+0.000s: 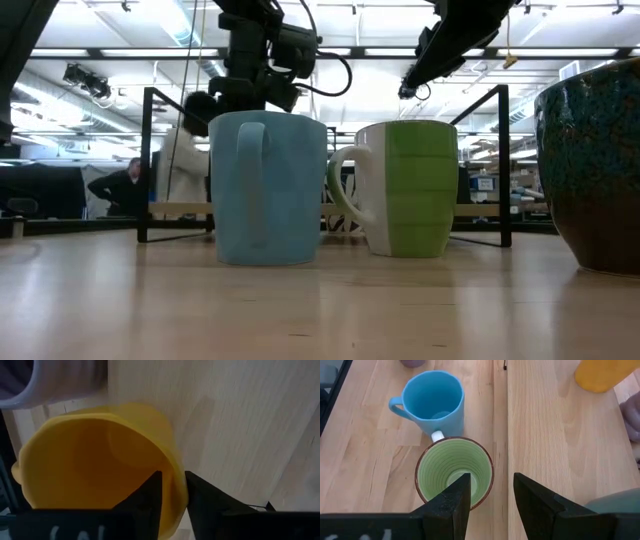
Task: Place coffee mugs
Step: Put the yellow mug on the shelf, then put the white mug on the shelf
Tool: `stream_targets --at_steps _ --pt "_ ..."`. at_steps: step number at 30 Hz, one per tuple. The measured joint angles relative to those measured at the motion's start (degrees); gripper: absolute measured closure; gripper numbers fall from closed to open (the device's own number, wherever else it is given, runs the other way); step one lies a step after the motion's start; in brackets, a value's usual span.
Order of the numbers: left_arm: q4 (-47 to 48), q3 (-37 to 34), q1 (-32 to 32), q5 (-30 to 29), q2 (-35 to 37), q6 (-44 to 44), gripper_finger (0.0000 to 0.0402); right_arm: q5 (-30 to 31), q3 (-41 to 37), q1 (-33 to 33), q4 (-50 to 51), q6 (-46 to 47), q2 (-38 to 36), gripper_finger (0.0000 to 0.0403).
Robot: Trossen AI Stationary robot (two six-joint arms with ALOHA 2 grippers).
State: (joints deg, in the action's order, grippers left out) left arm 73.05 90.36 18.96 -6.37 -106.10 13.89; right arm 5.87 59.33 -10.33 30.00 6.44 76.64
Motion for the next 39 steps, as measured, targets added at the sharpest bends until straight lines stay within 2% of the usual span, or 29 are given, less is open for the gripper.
stream_targets --at_steps 7,11,17,29,39 --pt "0.5 0.0 0.0 2.1 0.0 -0.6 0.0257 0.0 0.0 0.0 0.0 0.0 0.0 0.0248" --pt "1.5 0.0 0.0 2.1 0.2 -0.9 0.0241 0.0 0.0 0.0 0.0 0.0 0.0 0.0248" --pt "2.1 1.9 0.0 1.9 2.9 -1.2 0.0239 0.0 0.0 0.0 -0.7 -0.2 0.0 0.0248" --pt "1.3 13.5 0.8 2.4 5.0 0.5 0.0239 0.0 0.0 0.0 -0.6 -0.2 0.0 0.0248" --pt "-6.0 14.0 3.4 2.5 5.9 3.7 0.0239 0.0 0.0 0.0 -0.4 -0.2 0.0 0.0248"
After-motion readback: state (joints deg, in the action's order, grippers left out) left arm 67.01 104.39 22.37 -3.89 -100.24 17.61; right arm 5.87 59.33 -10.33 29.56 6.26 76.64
